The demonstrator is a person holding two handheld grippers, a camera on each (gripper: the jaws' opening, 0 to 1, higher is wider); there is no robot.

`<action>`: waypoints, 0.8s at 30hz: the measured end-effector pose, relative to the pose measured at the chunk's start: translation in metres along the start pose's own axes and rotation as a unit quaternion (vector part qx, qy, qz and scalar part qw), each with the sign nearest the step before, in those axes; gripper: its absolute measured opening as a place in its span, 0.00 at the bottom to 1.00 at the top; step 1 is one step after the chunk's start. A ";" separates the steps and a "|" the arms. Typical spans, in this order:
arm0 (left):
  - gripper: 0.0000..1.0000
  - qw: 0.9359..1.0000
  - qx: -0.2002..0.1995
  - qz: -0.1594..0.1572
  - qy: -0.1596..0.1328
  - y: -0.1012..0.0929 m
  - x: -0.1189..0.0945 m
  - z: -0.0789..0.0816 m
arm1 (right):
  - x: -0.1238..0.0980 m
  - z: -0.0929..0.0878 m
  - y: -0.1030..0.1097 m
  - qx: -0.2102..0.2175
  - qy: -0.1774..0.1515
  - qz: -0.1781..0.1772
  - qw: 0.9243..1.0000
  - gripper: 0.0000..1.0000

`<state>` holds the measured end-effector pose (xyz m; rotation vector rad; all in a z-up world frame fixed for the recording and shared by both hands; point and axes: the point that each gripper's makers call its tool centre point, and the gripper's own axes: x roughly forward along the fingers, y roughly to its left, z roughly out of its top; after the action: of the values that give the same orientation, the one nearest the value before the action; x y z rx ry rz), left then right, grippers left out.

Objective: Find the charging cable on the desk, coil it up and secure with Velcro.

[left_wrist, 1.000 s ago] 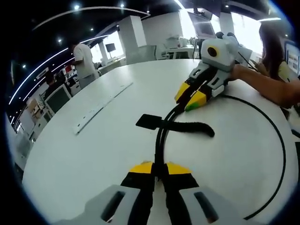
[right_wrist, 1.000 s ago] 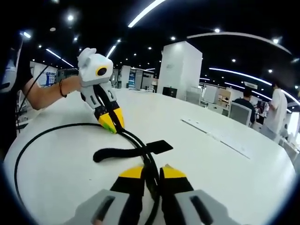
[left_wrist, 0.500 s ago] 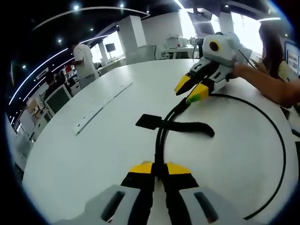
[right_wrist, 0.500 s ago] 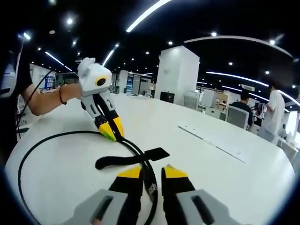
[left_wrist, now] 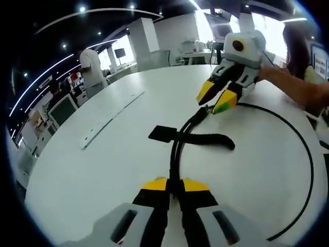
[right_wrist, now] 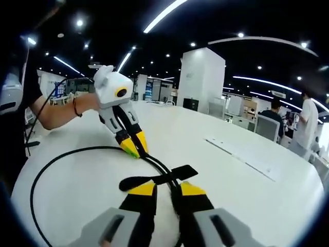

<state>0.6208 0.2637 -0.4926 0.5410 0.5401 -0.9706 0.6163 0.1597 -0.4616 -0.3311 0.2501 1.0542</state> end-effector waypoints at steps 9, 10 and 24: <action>0.08 1.000 -0.003 -0.004 -0.009 0.000 0.000 0.001 | 0.002 -0.010 0.013 -0.026 0.032 0.011 0.999 0.17; 0.08 1.000 -0.001 -0.004 -0.009 -0.001 0.000 0.001 | 0.002 -0.011 0.014 -0.027 0.035 0.014 0.999 0.17; 0.09 1.000 0.003 -0.007 -0.006 0.006 0.003 0.004 | 0.004 -0.016 0.036 -0.019 0.052 0.073 0.996 0.17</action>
<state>0.6280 0.2620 -0.4906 0.5364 0.5304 -0.9894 0.5859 0.1727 -0.4826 -0.4059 0.3520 1.1890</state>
